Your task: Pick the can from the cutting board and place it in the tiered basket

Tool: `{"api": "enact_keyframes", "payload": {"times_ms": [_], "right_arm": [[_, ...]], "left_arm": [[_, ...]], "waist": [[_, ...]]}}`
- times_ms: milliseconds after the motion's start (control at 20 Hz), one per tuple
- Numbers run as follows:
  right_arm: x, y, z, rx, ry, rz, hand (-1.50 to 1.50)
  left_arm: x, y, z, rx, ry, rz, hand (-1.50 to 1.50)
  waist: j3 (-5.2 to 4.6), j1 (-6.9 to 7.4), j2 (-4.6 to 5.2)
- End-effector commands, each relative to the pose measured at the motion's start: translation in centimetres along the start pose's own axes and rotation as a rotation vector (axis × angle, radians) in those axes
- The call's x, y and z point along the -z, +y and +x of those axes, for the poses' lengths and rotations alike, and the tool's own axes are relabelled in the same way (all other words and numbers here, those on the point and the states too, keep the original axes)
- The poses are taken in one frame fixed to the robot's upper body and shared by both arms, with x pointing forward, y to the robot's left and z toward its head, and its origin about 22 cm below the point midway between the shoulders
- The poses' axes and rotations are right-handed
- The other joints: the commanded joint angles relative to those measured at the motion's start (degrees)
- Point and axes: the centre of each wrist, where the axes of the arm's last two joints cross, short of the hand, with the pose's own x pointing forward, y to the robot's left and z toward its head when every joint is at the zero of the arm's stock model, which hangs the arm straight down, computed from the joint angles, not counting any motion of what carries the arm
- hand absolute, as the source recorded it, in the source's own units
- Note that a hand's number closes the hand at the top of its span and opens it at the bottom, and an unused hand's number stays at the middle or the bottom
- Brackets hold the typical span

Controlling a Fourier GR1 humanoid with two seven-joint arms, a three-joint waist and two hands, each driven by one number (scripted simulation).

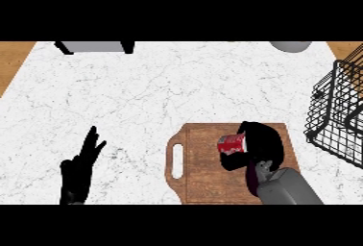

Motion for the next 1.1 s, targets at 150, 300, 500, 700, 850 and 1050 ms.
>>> {"api": "enact_keyframes", "payload": {"times_ms": [150, 300, 500, 700, 850, 1050], "right_arm": [[0.4, -2.8, -17.1, -0.119, 0.046, -0.035, 1.5], [-0.5, -7.0, -22.1, 0.0, 0.006, -0.129, 1.5], [-2.1, -11.0, -27.3, 0.217, -0.039, -0.257, 1.5], [-4.8, -15.6, -31.1, 0.384, -0.105, -0.384, 1.5], [-7.5, -19.1, -33.5, 0.446, -0.165, -0.51, 1.5], [-12.4, -23.3, -37.0, 0.371, -0.211, -0.618, 1.5]], "left_arm": [[-1.6, 1.3, -2.0, -0.023, 0.077, 0.088, 0.0], [-2.2, 2.2, -2.1, -0.015, 0.081, 0.107, 0.0], [-2.8, 1.9, -2.6, -0.011, 0.082, 0.113, 0.0], [-2.4, 2.6, -2.2, -0.012, 0.083, 0.118, 0.0], [-2.6, 3.0, -1.6, -0.003, 0.056, 0.121, 0.0], [-2.4, 1.4, -2.4, -0.016, 0.069, 0.074, 0.0]], "waist": [[0.25, -6.52, -0.21], [0.24, -7.15, -0.55], [0.11, -7.69, -0.64], [-0.08, -8.0, -0.86], [-0.1, -6.92, -0.91], [-0.14, -5.25, -0.23]]}}
